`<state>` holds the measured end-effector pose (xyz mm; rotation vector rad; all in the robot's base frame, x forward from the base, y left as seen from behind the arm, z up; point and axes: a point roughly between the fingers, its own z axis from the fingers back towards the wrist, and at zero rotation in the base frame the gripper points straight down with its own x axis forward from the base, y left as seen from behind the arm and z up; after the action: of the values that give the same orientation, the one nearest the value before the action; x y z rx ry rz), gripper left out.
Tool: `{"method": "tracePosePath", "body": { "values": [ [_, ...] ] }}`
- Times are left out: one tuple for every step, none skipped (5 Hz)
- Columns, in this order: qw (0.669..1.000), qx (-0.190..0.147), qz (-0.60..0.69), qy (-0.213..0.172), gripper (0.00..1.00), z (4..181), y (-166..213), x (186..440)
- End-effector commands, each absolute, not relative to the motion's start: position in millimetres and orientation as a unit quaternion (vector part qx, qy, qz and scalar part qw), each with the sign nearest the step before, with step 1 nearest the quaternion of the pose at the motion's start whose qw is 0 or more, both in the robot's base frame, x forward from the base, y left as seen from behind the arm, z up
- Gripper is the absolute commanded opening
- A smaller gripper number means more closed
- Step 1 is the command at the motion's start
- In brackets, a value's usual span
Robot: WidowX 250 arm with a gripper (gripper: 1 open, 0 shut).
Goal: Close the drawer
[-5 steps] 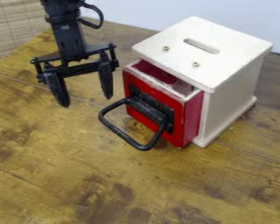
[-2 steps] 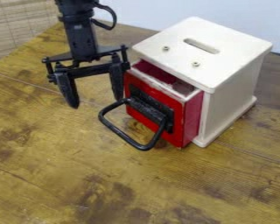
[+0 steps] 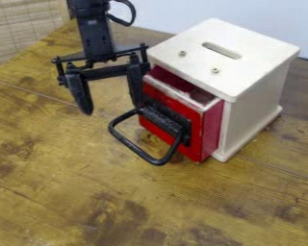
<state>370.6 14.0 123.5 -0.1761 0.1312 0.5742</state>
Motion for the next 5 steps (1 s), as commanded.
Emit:
{"method": "tracePosePath", "body": {
  "values": [
    [0.956,-0.097,0.277,0.023,1.0,161.4,15.3,373.7],
    [0.962,-0.102,0.254,0.023,1.0,146.6,4.8,372.2],
    [0.966,-0.105,0.237,0.021,1.0,128.3,-6.2,369.8],
    [0.97,-0.102,0.22,0.022,1.0,119.3,-2.5,370.7],
    [0.973,-0.104,0.206,0.022,1.0,117.8,3.7,371.2]
  ]
}}
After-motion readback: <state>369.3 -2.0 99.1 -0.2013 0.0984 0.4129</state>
